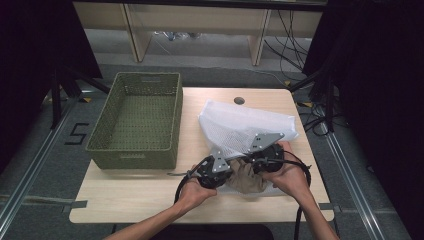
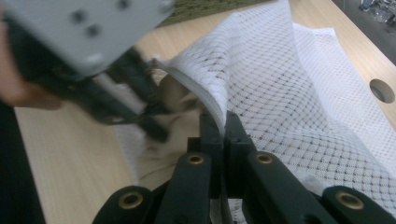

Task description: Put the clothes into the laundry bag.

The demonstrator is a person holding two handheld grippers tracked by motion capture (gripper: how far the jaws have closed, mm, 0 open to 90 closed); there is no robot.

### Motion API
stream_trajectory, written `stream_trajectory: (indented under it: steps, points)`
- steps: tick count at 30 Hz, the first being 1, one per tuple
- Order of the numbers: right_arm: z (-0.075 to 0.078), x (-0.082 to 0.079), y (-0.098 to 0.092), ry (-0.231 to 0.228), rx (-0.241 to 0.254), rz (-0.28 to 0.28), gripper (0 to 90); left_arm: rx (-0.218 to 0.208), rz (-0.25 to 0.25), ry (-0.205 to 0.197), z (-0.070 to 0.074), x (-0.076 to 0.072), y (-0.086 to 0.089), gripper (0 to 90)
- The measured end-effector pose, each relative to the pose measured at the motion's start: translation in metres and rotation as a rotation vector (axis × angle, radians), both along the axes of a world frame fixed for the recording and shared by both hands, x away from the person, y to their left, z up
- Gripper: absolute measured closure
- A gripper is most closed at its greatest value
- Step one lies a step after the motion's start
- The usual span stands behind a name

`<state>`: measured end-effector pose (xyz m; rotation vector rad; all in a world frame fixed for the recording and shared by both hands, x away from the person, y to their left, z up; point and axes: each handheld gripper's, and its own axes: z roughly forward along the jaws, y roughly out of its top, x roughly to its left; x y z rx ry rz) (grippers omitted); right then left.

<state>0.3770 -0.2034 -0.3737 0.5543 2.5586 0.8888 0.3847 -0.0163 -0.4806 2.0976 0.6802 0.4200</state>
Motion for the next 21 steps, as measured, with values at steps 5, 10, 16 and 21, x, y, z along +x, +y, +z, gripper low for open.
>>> stream_trajectory:
  steps: [5, 10, 16, 21]
  points:
    - [-0.003, -0.008, -0.006, 0.018, -0.002, -0.002, 90.0, 0.021, 0.045, 0.026, -0.007, 0.018, 0.004, 83.9]
    - [-0.014, -0.004, -0.01, 0.046, -0.006, -0.013, 90.0, -0.026, 0.024, 0.105, -0.012, 0.005, 0.015, 56.6]
    - [-0.012, -0.003, -0.009, 0.04, -0.001, -0.017, 90.0, -0.004, 0.007, 0.117, -0.007, -0.025, 0.019, 30.0]
    - [-0.014, -0.005, -0.009, 0.043, -0.005, -0.019, 90.0, -0.063, 0.078, 0.129, -0.023, -0.019, -0.009, 26.9]
